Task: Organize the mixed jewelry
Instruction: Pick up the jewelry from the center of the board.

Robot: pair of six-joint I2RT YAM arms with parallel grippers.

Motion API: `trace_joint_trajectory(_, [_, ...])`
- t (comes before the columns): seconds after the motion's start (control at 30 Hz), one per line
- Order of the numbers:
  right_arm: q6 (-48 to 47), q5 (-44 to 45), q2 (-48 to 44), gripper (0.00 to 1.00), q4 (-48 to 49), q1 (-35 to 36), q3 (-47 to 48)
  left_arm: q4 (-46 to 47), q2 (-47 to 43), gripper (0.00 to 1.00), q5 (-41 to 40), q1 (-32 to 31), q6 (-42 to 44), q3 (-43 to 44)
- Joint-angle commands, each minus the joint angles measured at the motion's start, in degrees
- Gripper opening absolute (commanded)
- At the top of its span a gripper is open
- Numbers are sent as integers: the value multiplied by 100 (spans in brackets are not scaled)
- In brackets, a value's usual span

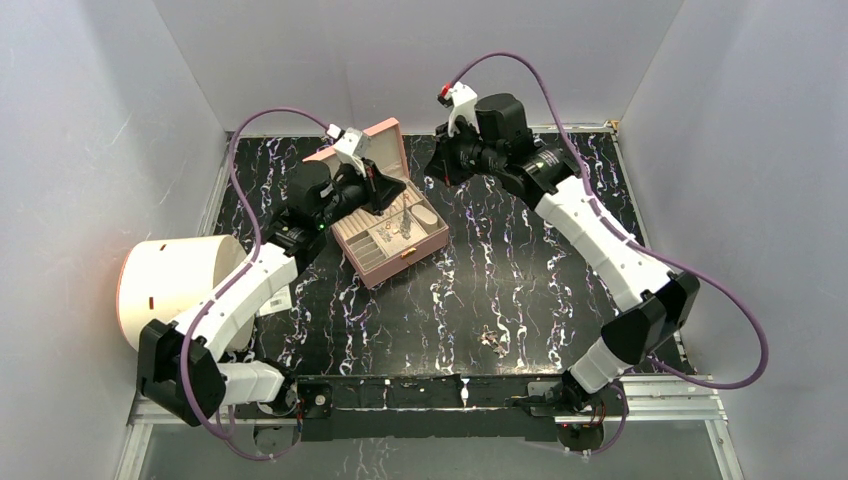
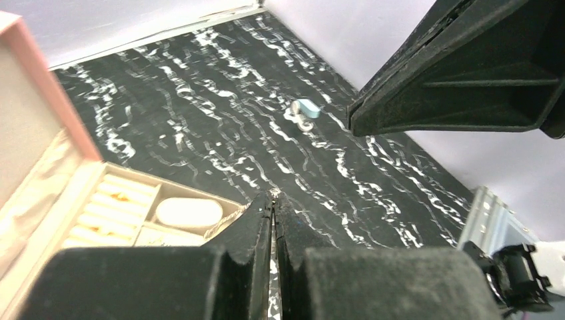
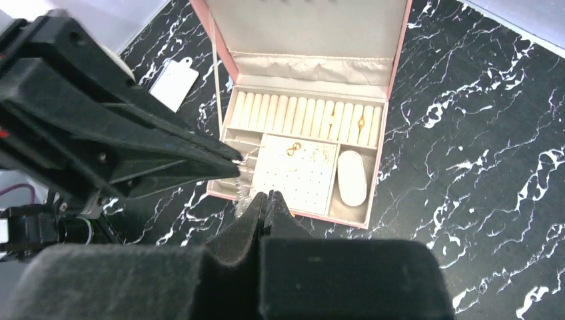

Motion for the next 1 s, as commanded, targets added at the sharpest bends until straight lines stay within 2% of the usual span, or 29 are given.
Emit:
trace_joint_trajectory(0.0, [141,-47,337,0,888,73,153,-865,-341,0,-891,22,255,482])
trace_joint_trajectory(0.13, [192,-32,619,0,1111,188,253,-1336,-383,0,-1156,22,304,764])
trace_joint_trajectory(0.23, [378,-91,660,2,1504,199,-57,-1642,-415,0,-1287,22,409,918])
trace_joint_trajectory(0.3, [491,-211,668,11,1763,200,-278,-1993,-389,0,-1330,26,538,1062])
trace_joint_trajectory(0.4, [641,-489,641,36,2208,192,-643,-2773,-216,0,-1268,45,805,1428])
trace_joint_trajectory(0.5, [725,-667,581,47,2677,200,-1016,-3410,-18,0,-944,131,1039,1850])
trace_joint_trajectory(0.77, [779,-1237,761,50,3204,199,-1285,-4521,291,0,294,362,1720,2543])
trace_joint_trajectory(0.97, [906,-1753,497,54,4540,198,-2240,-4961,351,0,-207,415,2139,2852])
